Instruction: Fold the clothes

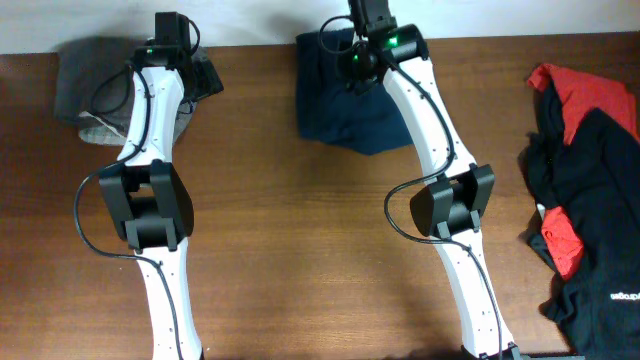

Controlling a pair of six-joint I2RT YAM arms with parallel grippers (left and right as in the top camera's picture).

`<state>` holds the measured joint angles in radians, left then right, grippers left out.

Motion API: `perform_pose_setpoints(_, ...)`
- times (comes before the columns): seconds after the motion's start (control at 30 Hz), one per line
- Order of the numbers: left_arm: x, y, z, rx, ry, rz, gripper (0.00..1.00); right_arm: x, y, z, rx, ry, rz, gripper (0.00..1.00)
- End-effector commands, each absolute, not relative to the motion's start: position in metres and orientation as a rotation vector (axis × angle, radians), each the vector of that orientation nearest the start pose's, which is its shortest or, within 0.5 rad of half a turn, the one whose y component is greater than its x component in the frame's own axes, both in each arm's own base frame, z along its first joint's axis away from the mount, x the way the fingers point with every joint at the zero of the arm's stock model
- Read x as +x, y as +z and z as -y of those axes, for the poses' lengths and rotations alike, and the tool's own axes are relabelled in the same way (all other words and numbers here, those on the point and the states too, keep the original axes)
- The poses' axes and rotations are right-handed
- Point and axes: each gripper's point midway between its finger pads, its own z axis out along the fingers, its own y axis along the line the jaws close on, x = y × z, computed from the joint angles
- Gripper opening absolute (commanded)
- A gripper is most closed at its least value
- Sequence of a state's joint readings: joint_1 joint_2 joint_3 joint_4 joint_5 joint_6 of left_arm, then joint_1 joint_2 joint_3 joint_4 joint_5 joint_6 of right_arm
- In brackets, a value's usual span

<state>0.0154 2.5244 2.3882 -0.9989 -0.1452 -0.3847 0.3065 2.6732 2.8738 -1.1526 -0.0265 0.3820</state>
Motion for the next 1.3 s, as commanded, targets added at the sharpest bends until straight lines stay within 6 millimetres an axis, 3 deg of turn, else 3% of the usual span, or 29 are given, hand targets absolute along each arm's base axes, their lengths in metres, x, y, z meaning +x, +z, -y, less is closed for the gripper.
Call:
perform_pose_setpoints(0.0,0.595,0.111,-0.032,-0.547,0.051,-2.554,0.99,0.606,0.197,-0.158,0.014,0.059,-2.398,0.04)
perform_pose_setpoints(0.13,0.595,0.111,-0.032,-0.547,0.051,-2.554,0.99,0.61,0.209,-0.14,-0.046,-0.103,-2.35,0.04)
perform_pose_setpoints(0.37,0.595,0.111,-0.032,-0.548,0.051,-2.554,0.99,0.615,0.231,-0.083,0.068,-0.472,-2.241,0.04)
perform_pose_setpoints(0.7,0.594,0.111,-0.032,-0.548,0.051,-2.555,0.99,0.613,0.257,-0.019,0.187,-0.601,-2.189,0.04)
perform_pose_setpoints(1.0,0.594,0.111,-0.032,-0.548,0.051,-2.555,0.99,0.597,0.275,0.044,0.353,-0.876,-2.108,0.04)
perform_pose_setpoints(1.27,0.594,0.111,-0.032,-0.548,0.051,-2.555,0.99,0.577,0.262,0.099,0.514,-0.919,-2.154,0.04)
